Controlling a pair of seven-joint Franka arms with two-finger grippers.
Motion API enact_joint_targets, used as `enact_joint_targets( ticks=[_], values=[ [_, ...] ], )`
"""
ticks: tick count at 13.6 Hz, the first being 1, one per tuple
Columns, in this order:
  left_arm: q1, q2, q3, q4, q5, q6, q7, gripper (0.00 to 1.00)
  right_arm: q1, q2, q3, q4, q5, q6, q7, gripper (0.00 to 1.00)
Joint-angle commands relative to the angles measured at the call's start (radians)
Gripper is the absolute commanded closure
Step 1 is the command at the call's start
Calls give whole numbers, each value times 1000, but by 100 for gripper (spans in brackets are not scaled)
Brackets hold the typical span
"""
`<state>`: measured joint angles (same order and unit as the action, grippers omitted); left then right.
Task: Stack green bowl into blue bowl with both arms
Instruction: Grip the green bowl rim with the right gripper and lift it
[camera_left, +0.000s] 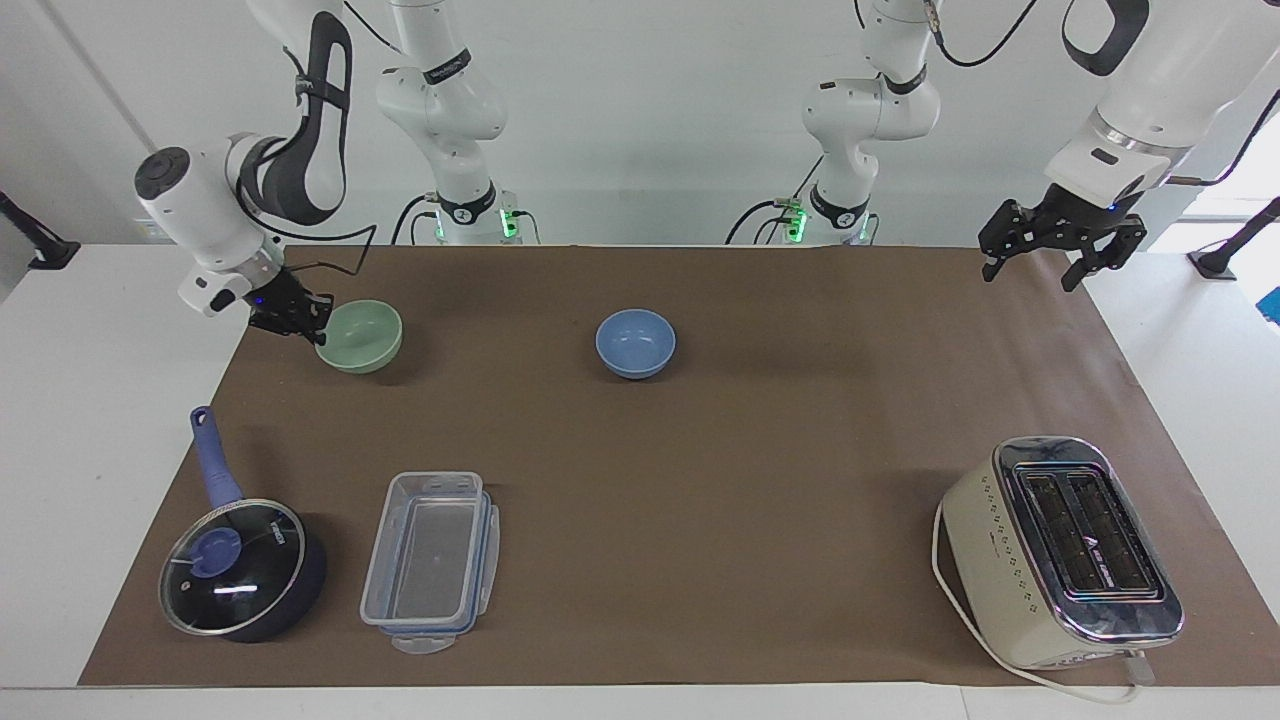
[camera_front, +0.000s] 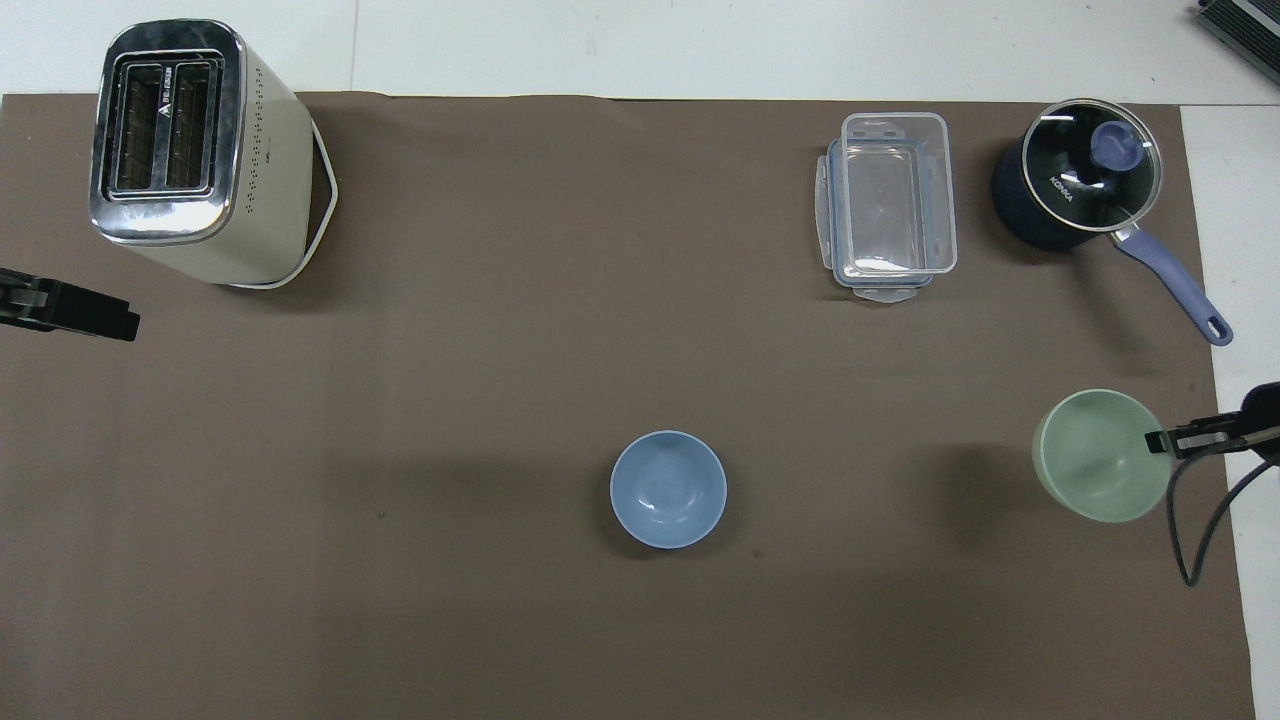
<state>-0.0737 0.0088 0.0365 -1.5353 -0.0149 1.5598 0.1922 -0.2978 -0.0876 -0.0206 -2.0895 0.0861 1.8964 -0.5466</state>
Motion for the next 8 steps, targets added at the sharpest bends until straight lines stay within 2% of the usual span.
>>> enact_joint_targets(
  ticks=[1, 4, 8],
  values=[
    [-3, -9, 3, 4, 15, -26, 6, 0, 29, -14, 7, 34, 56, -51, -20, 100],
    [6, -9, 3, 6, 15, -24, 6, 0, 129, -18, 7, 48, 66, -54, 101, 100],
    [3, -9, 5, 6, 15, -21, 6, 0, 356, -14, 7, 52, 64, -5, 350, 100]
  ],
)
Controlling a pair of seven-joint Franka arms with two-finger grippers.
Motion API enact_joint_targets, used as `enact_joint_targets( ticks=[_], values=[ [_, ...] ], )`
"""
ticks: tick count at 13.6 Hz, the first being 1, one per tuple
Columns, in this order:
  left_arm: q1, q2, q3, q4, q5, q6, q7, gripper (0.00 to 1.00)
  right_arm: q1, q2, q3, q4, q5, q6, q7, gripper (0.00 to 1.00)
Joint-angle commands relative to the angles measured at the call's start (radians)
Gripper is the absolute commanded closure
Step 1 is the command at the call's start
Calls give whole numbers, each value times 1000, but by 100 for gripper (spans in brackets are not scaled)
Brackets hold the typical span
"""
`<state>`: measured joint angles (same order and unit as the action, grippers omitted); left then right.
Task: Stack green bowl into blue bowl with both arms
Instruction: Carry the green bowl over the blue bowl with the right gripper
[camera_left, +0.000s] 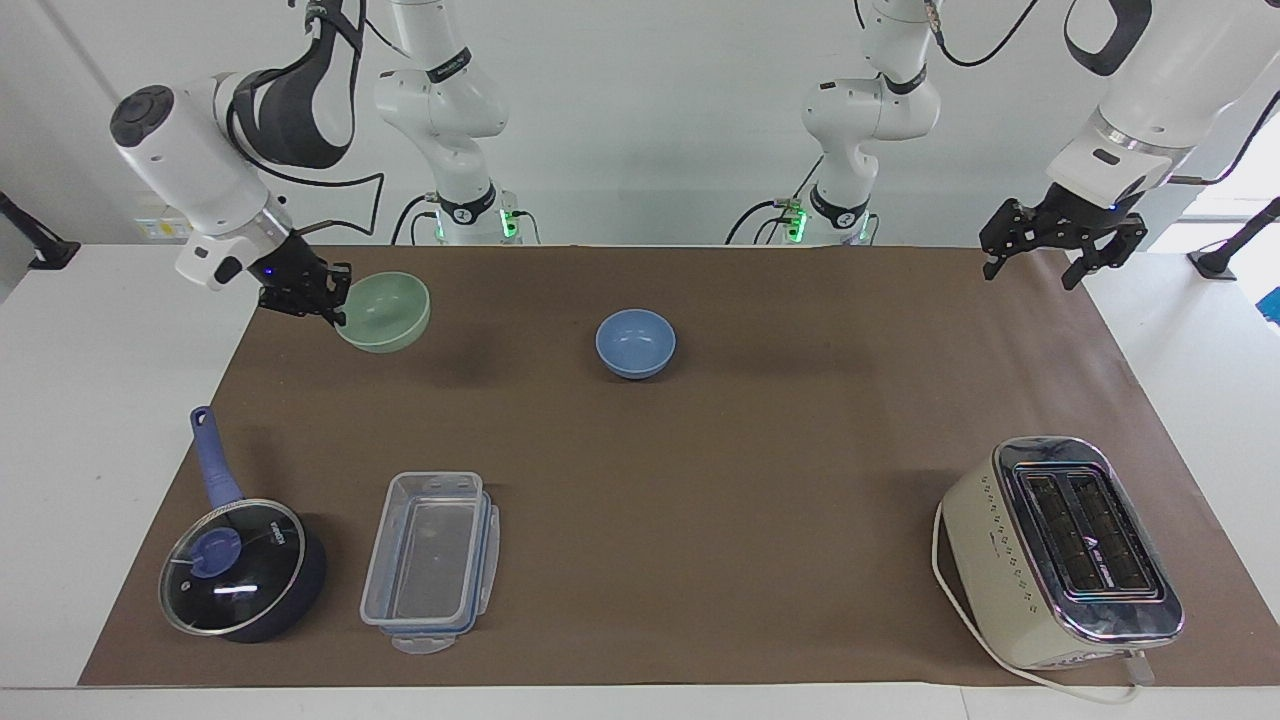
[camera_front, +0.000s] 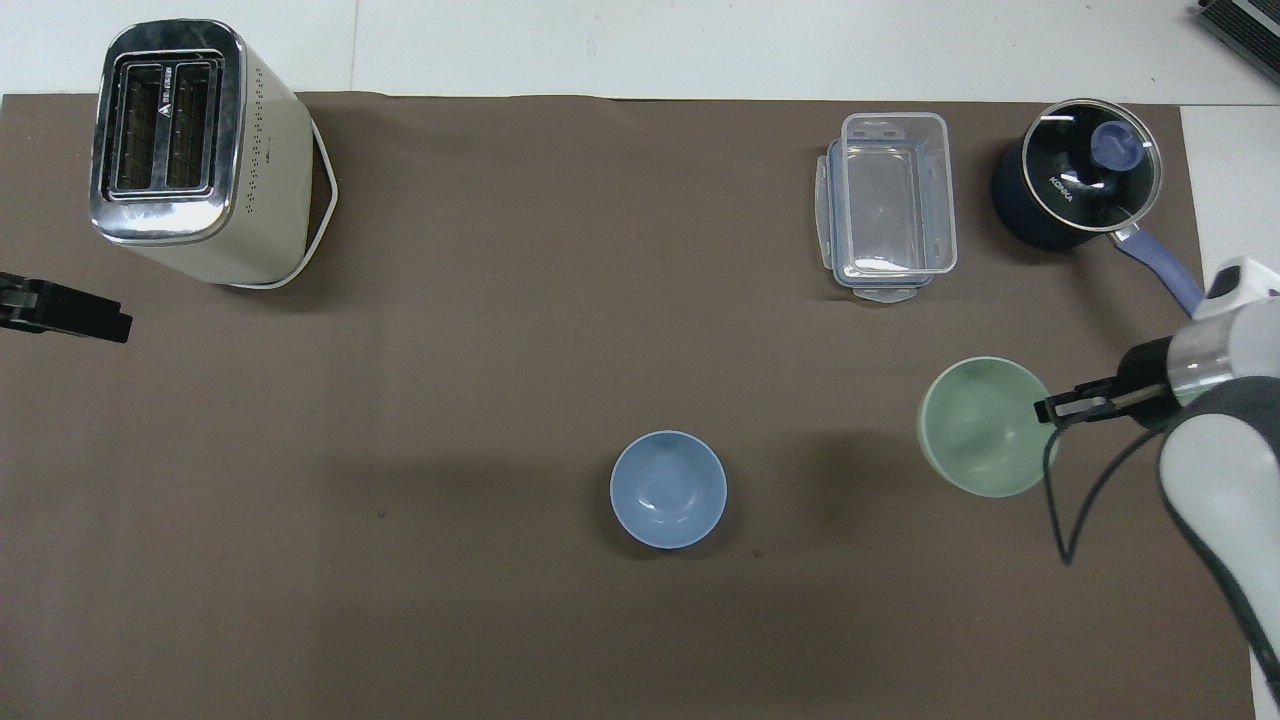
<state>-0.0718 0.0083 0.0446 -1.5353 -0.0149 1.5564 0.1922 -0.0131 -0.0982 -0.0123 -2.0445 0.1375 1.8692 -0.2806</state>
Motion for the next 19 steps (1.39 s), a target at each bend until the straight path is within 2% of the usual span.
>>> enact_joint_targets(
  ticks=[1, 3, 5, 8, 11, 16, 19],
  values=[
    [1, -8, -3, 6, 15, -19, 6, 0, 128, -1, -2, 7, 13, 43, 151, 100],
    [6, -8, -3, 6, 15, -18, 6, 0, 230, 5, 5, -5, 14, 54, 288, 100],
    [0, -8, -3, 6, 15, -19, 6, 0, 364, 28, 6, -11, 16, 120, 424, 100],
    [-2, -8, -3, 6, 15, -19, 4, 0, 481, 61, 6, -48, 16, 209, 555, 100],
    [-5, -8, -3, 4, 15, -13, 1, 0, 522, 94, 8, -75, 17, 231, 587, 100],
    [-6, -10, -5, 0, 15, -13, -19, 0, 524, 95, 11, -98, 17, 237, 587, 100],
    [-8, -11, -6, -3, 15, -13, -30, 0, 552, 123, 11, -123, 33, 315, 609, 100]
  ],
)
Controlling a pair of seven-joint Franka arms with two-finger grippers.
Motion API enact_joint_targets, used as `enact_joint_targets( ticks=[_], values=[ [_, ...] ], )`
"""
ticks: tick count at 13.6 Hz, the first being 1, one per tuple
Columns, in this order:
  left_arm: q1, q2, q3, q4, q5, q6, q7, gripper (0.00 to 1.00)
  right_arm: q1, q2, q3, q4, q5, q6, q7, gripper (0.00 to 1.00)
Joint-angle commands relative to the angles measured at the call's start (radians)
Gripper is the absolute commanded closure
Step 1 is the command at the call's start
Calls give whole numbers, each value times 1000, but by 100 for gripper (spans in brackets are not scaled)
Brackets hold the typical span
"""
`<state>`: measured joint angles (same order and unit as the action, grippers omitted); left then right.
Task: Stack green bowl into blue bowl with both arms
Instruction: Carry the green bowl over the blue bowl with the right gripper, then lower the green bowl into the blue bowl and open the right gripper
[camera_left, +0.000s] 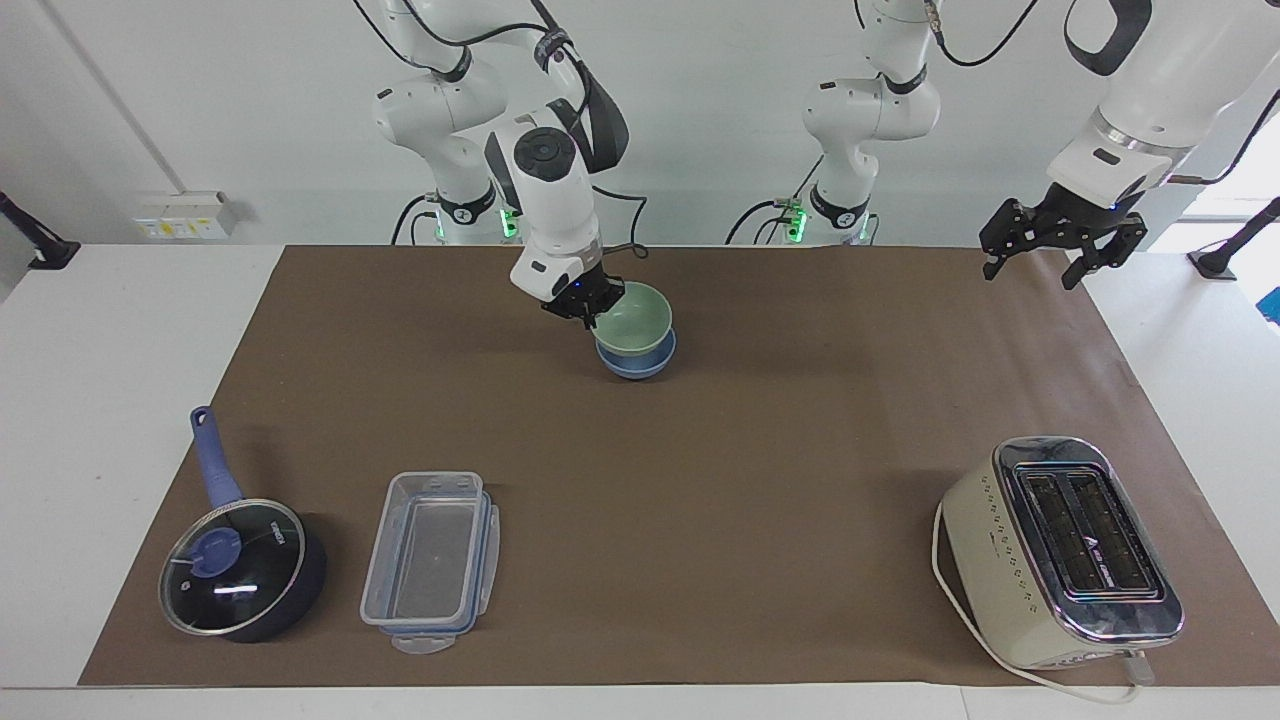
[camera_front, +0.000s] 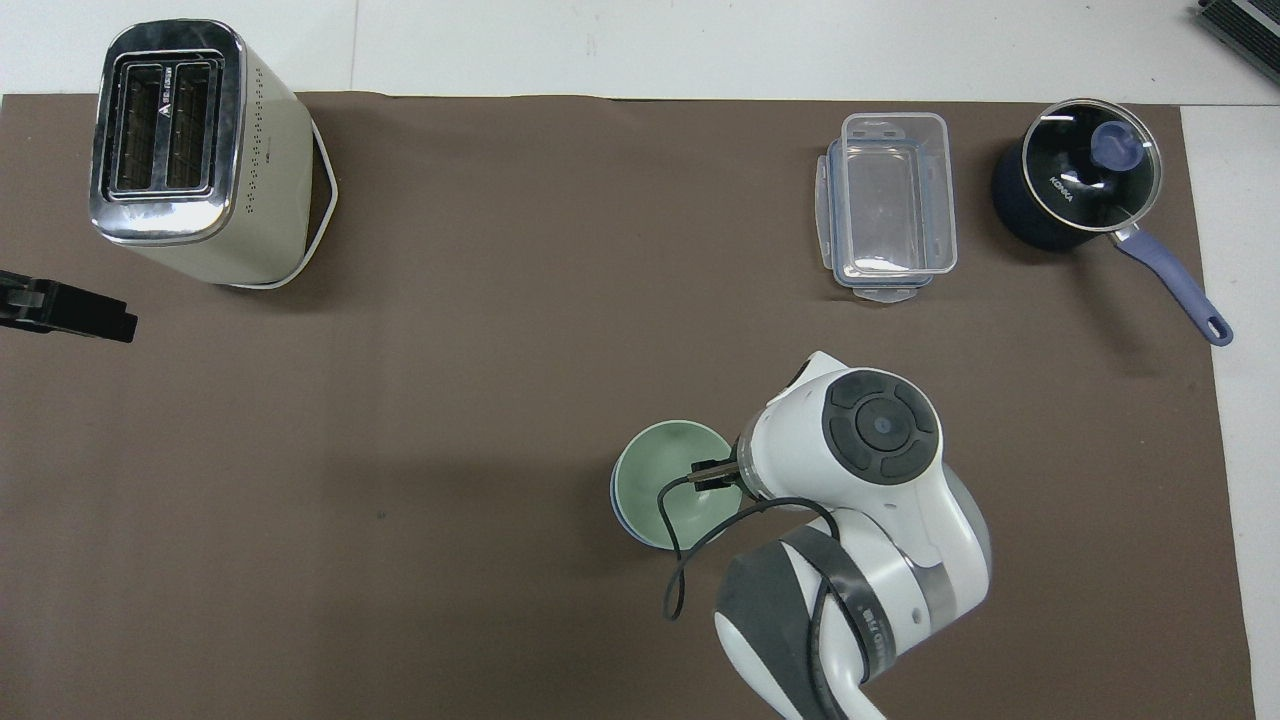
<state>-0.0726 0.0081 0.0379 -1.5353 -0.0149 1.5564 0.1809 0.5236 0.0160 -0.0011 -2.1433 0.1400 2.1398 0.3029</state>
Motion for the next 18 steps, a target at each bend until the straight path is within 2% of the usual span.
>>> enact_joint_targets(
  ticks=[1, 14, 18],
  values=[
    [-7, -11, 0, -3, 15, -13, -18, 0, 15, 9, 0, -24, 33, 45, 24, 100],
    [-7, -11, -1, -3, 15, -13, -20, 0, 15, 22, 0, -58, 35, 84, 13, 100],
    [-7, -11, -3, -3, 15, -13, -21, 0, 15, 22, 0, -59, 35, 84, 15, 84]
  ],
)
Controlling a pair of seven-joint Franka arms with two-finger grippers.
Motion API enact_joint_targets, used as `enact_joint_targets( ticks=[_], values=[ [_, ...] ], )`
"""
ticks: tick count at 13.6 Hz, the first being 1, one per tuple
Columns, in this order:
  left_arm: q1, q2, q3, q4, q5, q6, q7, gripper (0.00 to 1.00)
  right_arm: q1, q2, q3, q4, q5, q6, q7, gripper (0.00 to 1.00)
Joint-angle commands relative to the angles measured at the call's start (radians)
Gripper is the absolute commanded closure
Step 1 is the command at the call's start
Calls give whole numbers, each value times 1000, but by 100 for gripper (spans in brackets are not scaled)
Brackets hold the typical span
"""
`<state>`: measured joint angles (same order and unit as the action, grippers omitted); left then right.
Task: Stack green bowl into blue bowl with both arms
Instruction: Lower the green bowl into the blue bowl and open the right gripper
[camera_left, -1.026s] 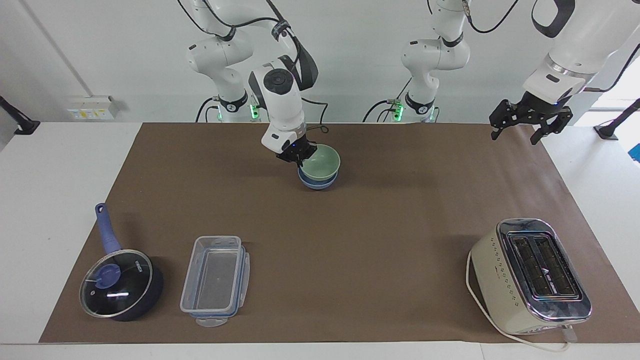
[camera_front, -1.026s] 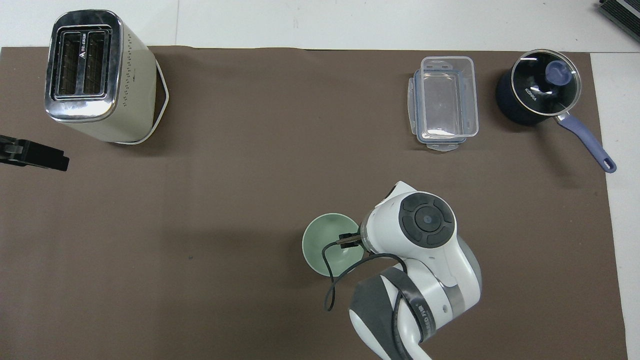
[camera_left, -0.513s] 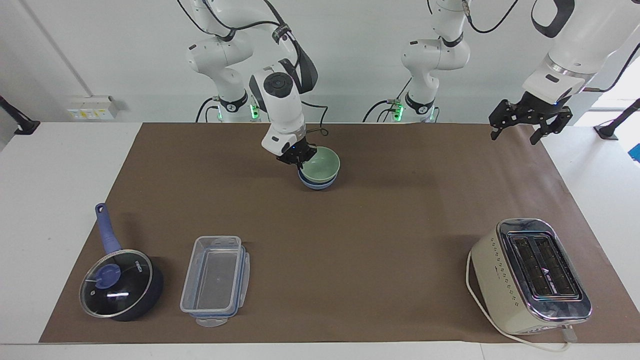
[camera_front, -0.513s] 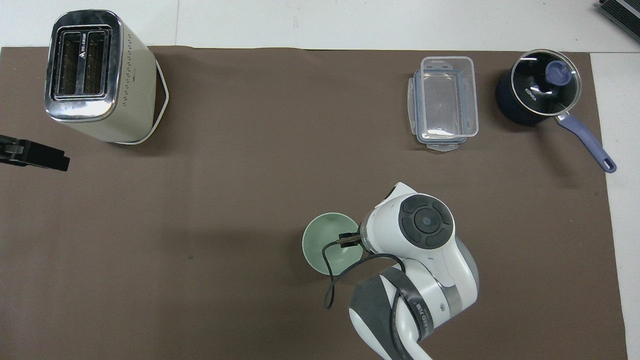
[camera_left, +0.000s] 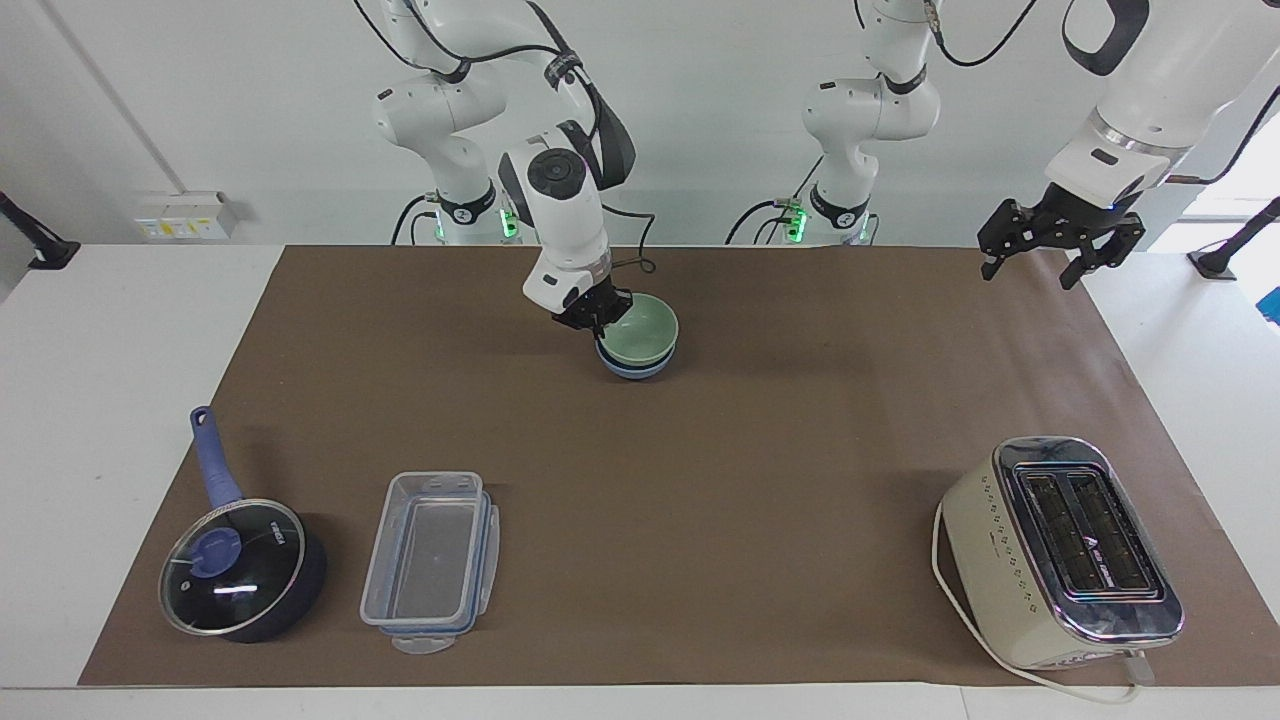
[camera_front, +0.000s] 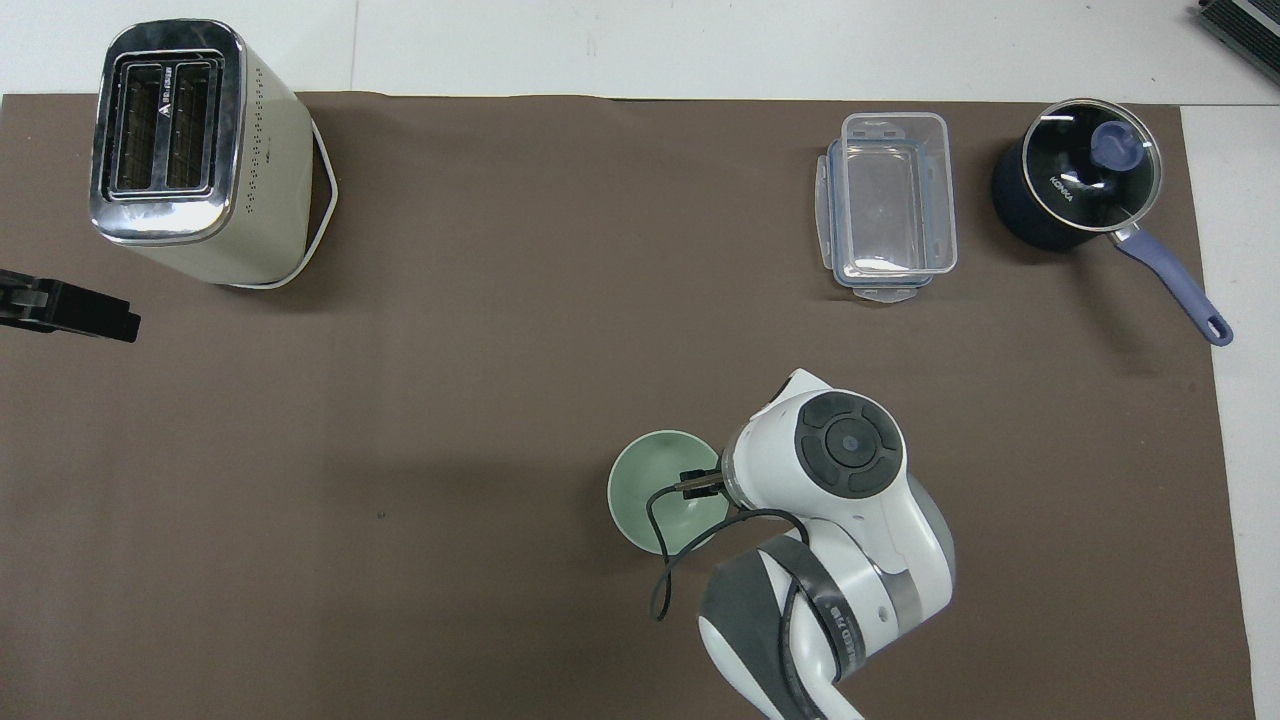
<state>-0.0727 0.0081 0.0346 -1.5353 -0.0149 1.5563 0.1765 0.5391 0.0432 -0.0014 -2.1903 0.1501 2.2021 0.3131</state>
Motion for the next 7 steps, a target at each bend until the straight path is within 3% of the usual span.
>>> enact_joint_targets(
  ticks=[1, 4, 5, 6, 7],
  values=[
    [-7, -11, 1, -3, 15, -13, -17, 0, -1, -5, 0, -13, 25, 22, 4, 81],
    [-7, -11, 1, -3, 15, -15, -17, 0, -2, -3, 0, -9, 25, 22, 6, 79],
    [-9, -11, -1, -3, 15, -13, -17, 0, -1, 3, 0, 0, 25, 21, 11, 53],
    [-9, -11, 1, -3, 15, -13, -17, 0, -1, 9, 0, 16, 25, 18, 6, 9],
    [-9, -11, 1, -3, 15, -13, -17, 0, -4, 7, -2, 39, 23, 5, 4, 0]
  ],
)
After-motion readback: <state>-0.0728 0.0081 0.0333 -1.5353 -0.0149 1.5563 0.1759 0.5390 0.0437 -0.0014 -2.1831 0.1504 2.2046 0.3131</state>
